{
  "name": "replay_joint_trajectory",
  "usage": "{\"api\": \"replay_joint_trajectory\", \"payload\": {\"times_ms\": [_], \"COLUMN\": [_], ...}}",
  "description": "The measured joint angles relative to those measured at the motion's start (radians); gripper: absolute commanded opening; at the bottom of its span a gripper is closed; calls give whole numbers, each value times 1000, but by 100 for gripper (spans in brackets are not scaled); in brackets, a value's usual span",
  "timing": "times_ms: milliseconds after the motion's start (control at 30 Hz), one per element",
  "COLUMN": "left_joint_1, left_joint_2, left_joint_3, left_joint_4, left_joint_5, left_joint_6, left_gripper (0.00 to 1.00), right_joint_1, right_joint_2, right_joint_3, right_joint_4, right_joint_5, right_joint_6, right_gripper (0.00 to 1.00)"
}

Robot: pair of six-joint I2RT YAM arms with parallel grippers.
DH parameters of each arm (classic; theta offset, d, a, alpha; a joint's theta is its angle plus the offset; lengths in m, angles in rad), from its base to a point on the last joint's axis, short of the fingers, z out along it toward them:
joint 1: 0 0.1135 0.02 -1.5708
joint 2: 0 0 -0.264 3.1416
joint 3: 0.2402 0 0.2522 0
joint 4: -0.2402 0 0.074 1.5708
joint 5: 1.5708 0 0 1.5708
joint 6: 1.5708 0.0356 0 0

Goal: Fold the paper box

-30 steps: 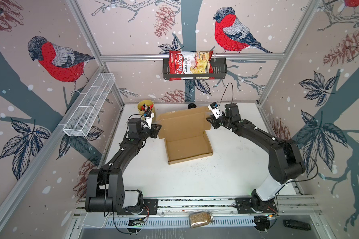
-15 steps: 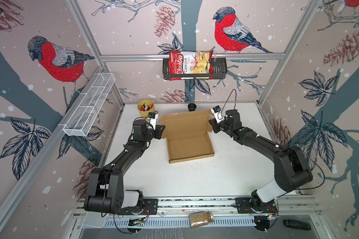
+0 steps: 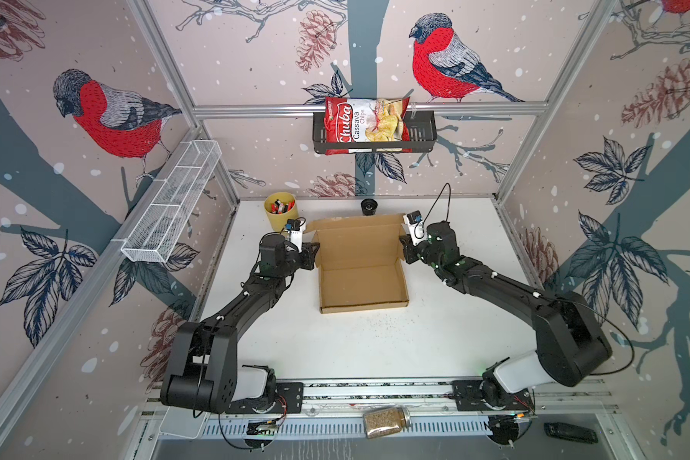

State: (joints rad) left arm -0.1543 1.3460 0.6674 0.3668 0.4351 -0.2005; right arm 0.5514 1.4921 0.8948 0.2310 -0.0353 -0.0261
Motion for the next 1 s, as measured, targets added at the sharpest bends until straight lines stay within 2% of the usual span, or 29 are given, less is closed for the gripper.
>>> {"api": "replay_joint_trajectory", "payload": {"times_ms": [267,1000], "left_joint_1": [-28,-81], "left_joint_2": [-13,-47], "left_joint_3": [-31,-106], "left_joint_4": [17,96], "left_joint_5": [-47,-147], "left_joint_6": [9,-6], "left_gripper": [16,15], "right_joint_1": [30,101], "right_joint_2": [-9,-53], "right_joint_3": [-29,-104], "right_joint_4": [28,60], "right_joint_5": [79,159], "right_joint_6": [5,35], "right_gripper": [16,16]}}
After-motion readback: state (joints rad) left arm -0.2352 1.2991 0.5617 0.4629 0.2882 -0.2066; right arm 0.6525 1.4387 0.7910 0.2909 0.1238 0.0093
